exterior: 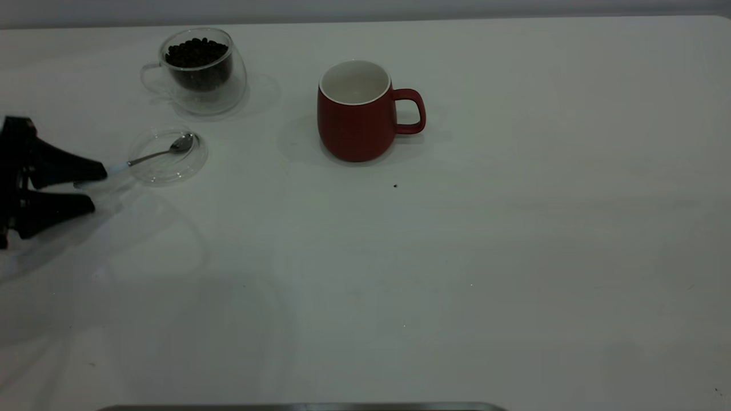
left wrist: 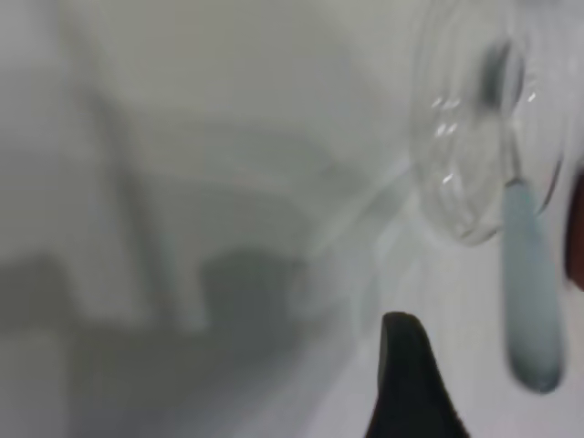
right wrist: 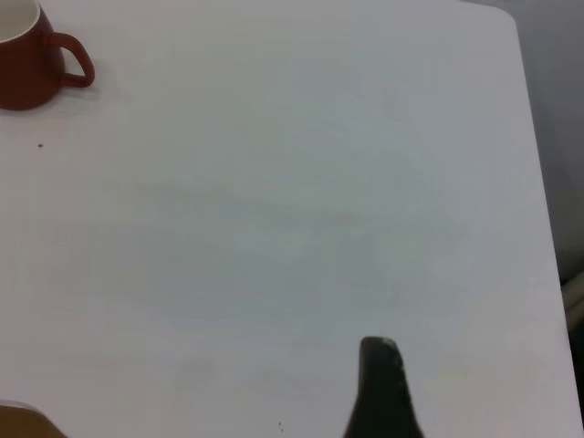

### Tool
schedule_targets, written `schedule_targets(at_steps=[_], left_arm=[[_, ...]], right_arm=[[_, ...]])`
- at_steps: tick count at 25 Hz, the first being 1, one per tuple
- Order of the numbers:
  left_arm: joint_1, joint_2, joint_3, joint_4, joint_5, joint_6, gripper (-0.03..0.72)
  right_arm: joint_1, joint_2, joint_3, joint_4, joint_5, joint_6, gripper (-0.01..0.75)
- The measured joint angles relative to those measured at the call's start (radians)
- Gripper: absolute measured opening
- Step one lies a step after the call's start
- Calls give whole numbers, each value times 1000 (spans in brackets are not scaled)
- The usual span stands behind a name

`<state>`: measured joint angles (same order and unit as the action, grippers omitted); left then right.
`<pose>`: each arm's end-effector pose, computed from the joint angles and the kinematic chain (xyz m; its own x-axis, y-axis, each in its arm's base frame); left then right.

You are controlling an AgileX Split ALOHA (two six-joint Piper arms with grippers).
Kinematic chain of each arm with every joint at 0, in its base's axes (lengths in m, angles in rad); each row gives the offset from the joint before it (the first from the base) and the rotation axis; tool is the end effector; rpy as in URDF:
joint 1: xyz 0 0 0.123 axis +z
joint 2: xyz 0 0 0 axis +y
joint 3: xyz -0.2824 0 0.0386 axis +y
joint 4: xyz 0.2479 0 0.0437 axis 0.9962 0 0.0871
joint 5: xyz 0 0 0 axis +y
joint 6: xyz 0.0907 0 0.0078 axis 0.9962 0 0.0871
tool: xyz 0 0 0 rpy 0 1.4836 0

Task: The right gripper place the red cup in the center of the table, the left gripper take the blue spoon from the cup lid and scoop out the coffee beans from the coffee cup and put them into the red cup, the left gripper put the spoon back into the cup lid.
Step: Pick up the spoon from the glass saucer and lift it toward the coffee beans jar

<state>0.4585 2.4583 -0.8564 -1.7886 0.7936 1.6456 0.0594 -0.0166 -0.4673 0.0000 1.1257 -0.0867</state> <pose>0.2944 0.0745 -0.0406 -0.8065 -0.5813 -0.1084 -0.3436 0.6099 -0.7142 -0.0066 -0.0004 0.2629 -0.5186 -0.1176 -0.8469 -0.1047 0.9918 -0.0736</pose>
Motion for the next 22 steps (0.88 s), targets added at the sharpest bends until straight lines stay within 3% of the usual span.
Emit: schedule_targets(at_steps=[6,22], left_arm=[[-29,16,0,0,8,3,516],[-23,16,-79,0,9,-40,516]], right_arm=[[0,0,0,0,0,0,583],[0,0,0,0,0,0,583]])
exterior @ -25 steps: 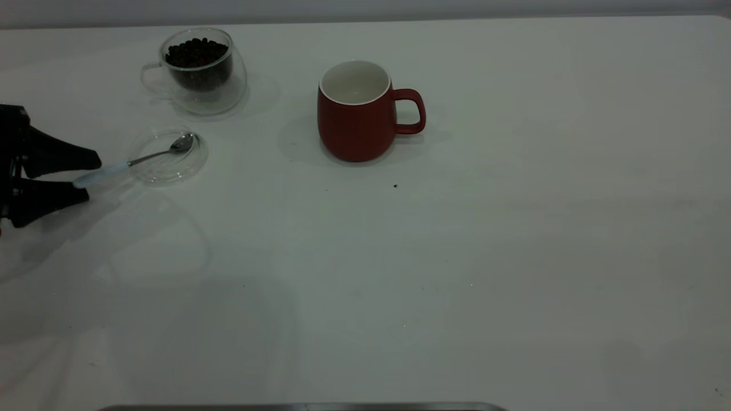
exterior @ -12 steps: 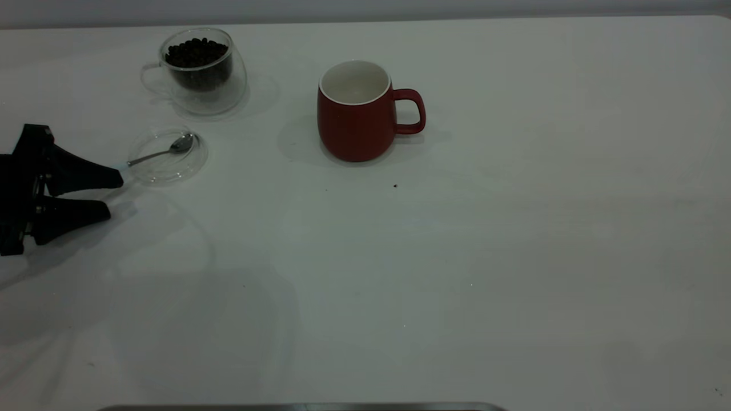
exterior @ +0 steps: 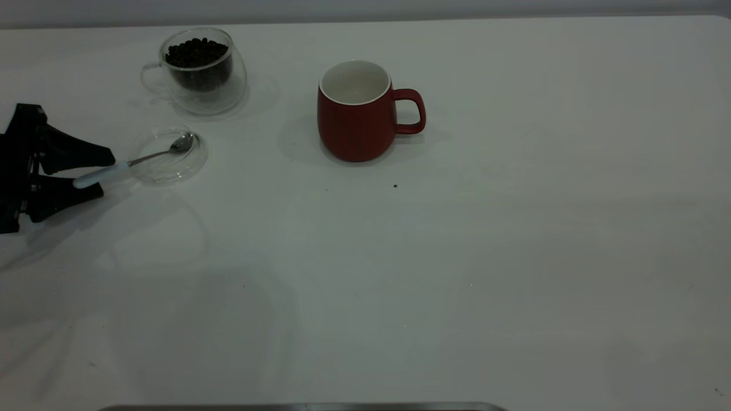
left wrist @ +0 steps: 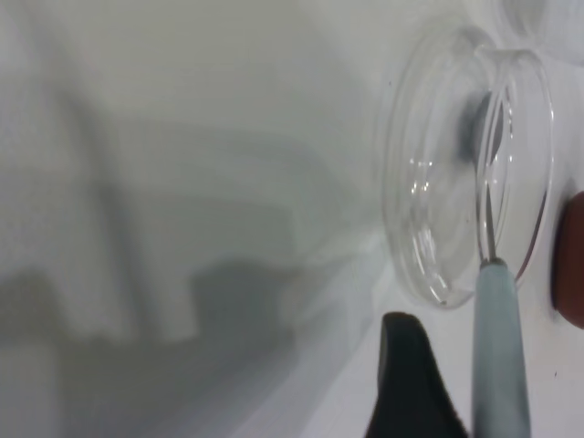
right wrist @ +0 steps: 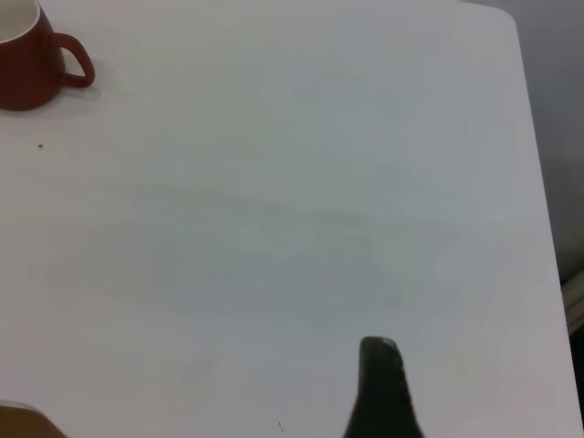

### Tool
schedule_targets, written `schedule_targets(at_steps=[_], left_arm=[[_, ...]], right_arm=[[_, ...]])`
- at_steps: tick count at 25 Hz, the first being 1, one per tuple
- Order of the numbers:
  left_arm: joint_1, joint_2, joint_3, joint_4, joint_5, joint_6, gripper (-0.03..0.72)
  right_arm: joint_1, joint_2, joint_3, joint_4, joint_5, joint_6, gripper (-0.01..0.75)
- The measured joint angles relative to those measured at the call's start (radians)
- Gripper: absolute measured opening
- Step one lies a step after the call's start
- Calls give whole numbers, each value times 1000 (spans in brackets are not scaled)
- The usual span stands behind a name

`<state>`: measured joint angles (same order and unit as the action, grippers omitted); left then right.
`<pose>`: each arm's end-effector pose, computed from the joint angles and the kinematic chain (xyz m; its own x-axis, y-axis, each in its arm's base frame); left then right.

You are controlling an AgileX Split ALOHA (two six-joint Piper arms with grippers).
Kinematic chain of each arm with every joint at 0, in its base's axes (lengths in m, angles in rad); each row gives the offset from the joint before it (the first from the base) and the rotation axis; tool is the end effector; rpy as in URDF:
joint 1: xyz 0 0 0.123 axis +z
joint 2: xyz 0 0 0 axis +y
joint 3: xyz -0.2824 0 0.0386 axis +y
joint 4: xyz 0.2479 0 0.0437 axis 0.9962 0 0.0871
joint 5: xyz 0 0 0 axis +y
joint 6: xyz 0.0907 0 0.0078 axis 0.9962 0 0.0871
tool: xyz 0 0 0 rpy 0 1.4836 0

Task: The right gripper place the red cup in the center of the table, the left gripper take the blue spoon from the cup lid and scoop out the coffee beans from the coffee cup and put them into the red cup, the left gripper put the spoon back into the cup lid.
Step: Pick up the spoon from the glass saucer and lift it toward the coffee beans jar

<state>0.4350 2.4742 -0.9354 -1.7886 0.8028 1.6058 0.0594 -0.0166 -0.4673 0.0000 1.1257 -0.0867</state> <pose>0.3162 0.0763 -0.0399 -0.7996 -0.5835 -0.1417 -0.3156 0.6091 -0.7275 -0.0066 -0.0004 0.2629 -0.5186 -0.1176 -0.8469 -0.1047 0.9918 -0.0736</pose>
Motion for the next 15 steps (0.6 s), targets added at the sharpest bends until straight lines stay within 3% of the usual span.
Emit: schedule_targets(at_steps=[10,15], left_arm=[[0,0,0,40,2,-37,515],[0,0,0,55,-1,-40,469]], right_arm=[[0,0,0,0,0,0,583],[0,0,0,0,0,0,583]])
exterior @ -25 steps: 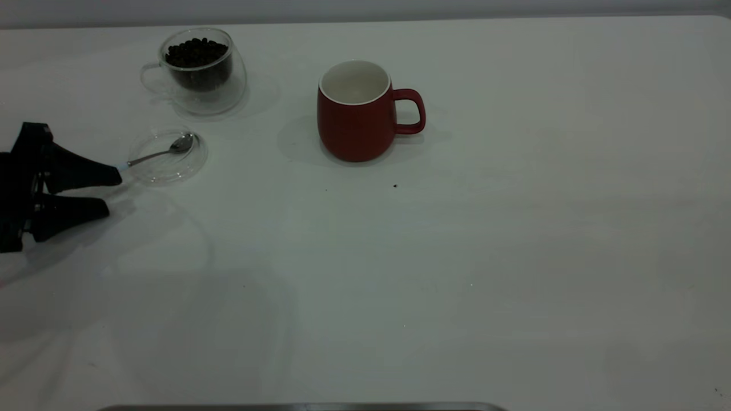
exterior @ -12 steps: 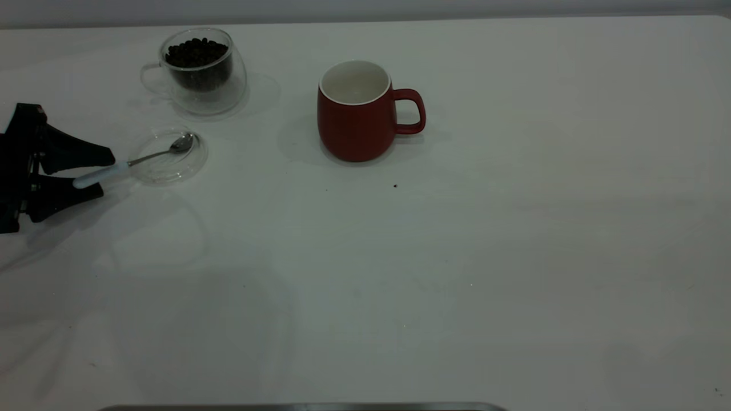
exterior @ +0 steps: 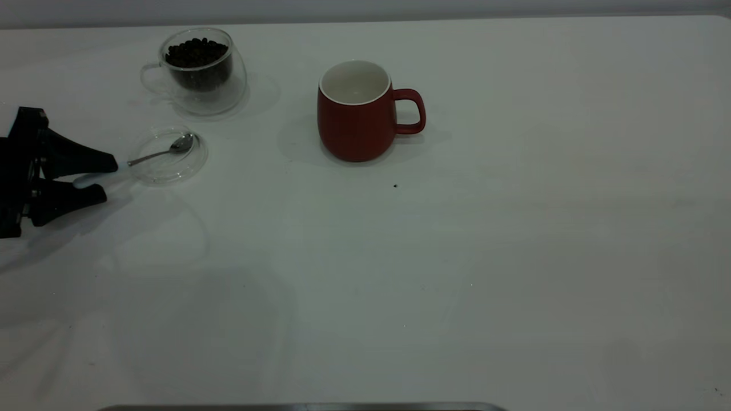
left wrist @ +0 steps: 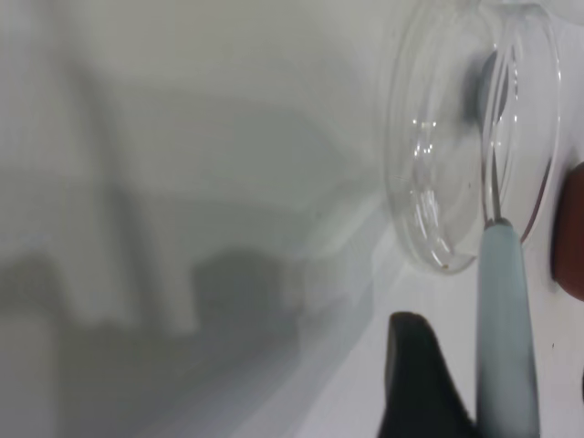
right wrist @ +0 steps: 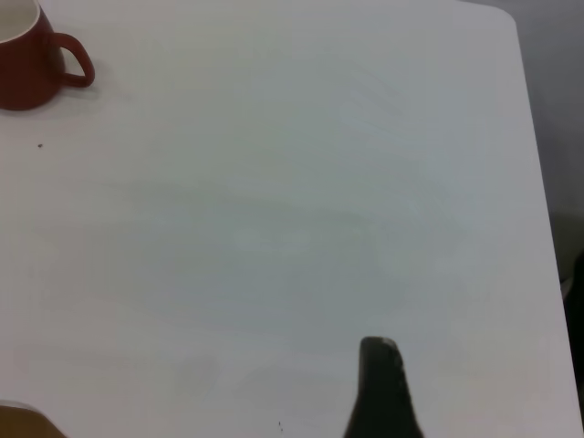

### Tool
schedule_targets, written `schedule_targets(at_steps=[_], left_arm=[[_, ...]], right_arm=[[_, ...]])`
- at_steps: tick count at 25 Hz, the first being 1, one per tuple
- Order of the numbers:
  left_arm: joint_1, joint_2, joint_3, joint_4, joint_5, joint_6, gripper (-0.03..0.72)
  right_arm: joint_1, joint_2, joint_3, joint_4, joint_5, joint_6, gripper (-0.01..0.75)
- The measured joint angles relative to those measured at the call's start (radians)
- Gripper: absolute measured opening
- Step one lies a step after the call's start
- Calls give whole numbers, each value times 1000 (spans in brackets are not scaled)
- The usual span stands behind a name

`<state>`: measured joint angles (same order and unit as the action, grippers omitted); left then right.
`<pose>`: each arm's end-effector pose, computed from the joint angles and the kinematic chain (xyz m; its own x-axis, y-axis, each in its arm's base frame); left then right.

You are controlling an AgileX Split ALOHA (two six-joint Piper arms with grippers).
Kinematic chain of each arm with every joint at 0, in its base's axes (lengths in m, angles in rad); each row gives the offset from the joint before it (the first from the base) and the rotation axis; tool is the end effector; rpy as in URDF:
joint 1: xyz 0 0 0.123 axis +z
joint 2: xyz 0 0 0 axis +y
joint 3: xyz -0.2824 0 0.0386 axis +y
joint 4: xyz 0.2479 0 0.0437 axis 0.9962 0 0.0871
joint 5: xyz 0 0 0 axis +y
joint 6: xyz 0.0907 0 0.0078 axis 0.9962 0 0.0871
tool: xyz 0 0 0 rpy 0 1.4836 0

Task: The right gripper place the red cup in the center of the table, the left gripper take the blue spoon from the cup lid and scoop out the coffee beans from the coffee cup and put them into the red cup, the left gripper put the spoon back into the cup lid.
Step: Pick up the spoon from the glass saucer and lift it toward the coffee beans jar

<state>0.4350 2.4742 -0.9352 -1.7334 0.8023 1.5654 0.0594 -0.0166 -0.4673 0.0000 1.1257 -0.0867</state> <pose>0.3132 0.0742 -0.0404 -0.8187 -0.5630 -0.1132 -0.3174 0.6079 -0.7279 -0.0066 -0.0004 0.2629 -0.5186 -0.1176 -0.8469 -0.1047 0.9918 -0.0736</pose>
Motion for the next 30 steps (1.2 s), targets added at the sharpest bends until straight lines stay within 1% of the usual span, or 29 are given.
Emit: schedule_targets(at_steps=[4,10,14,18,21,30], left_arm=[[0,0,0,0,0,-1,383],[0,0,0,-34,-5,-1,198],[0,0,-1,-44,25,-1,136],[0,-3,-1,-32,33,-17,133],[0,-28,-1,17,21,-67,127],[1,-216,-1,344,7,-256,125]], right_arm=[[0,0,0,0,0,0,583],[0,0,0,0,0,0,583],[0,0,0,0,0,0,583],[0,0,0,0,0,0,583],[0,0,0,0,0,0,583],[0,0,0,0,0,0,583]])
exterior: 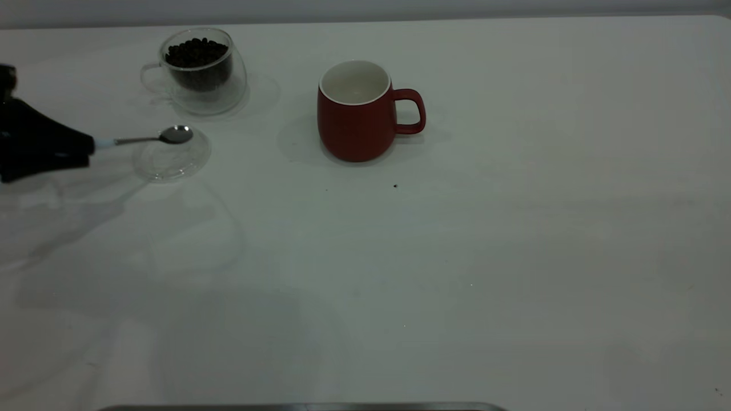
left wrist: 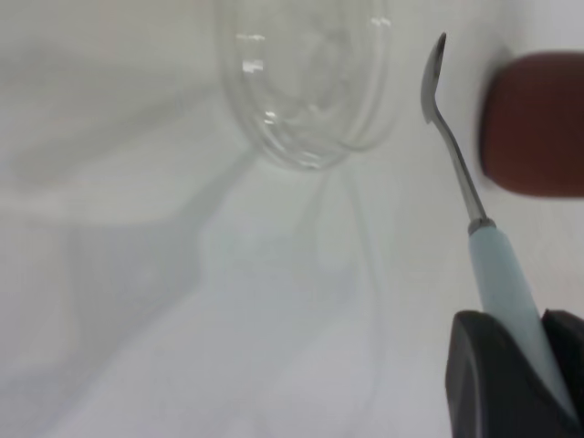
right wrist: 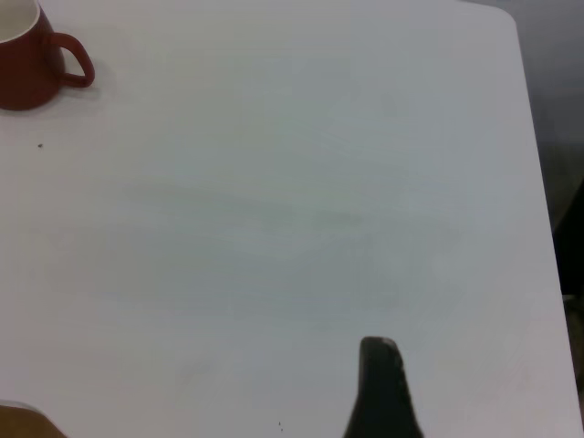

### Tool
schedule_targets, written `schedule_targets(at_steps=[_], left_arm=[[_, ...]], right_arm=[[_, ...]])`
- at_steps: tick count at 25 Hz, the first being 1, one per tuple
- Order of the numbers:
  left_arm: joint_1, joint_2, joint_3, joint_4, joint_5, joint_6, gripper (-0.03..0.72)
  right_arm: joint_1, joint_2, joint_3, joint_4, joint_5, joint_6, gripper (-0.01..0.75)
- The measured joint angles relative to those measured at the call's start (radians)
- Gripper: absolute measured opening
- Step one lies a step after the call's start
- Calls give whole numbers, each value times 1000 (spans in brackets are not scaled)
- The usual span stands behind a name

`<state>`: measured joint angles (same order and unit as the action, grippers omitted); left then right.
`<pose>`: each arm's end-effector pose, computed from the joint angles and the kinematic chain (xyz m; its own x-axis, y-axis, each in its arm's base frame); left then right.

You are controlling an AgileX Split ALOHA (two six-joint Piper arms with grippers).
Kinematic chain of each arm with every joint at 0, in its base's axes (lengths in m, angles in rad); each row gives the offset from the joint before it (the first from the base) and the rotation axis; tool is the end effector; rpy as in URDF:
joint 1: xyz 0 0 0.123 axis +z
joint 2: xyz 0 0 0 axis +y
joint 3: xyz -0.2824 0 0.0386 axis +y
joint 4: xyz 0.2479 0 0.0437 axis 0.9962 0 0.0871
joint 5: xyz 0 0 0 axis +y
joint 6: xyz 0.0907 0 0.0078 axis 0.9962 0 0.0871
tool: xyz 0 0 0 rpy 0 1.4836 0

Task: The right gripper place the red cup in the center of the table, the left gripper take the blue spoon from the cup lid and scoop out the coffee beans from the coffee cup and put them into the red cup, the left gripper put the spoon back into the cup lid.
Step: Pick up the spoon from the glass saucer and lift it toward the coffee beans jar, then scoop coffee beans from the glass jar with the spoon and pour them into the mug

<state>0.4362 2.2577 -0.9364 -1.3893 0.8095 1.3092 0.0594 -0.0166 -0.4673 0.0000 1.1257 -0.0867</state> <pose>0.3192 0.0772 0.0243 -0.8959 -0.4189 -0.1478 -0.2020 0.6805 -0.7043 -0.0066 -0.0004 0.2629 -0.5186 -0.1176 -0.8469 -0.1047 0.9918 -0.0736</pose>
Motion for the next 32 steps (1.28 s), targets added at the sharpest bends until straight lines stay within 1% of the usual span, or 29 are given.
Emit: schedule_targets(at_steps=[4,6,9,12,14,17,19,22,27,30,32], left_arm=[[0,-100,-2,59,22,-94,125],[0,-141,-28,72,79,-140,125],[0,-168,-132,84,170,-224,125],[0,-163,-266,95,177,-330,125],[-1,-138,-358,130,177,-405,125],[-20,-62,-508,233,200,-508,125],[-45,-5,-616,318,218,-560,125],[-92,84,-751,401,233,-615,125],[-147,214,-917,429,246,-683,125],[-158,275,-967,434,252,-721,125],[-158,297,-975,438,251,-730,125]], right_arm=[[0,0,0,0,0,0,583],[0,0,0,0,0,0,583],[0,0,0,0,0,0,583],[0,0,0,0,0,0,583],[0,0,0,0,0,0,583],[0,0,0,0,0,0,583],[0,0,0,0,0,0,583],[0,0,0,0,0,0,583],[0,0,0,0,0,0,583],[0,0,0,0,0,0,583],[0,0,0,0,0,0,583]])
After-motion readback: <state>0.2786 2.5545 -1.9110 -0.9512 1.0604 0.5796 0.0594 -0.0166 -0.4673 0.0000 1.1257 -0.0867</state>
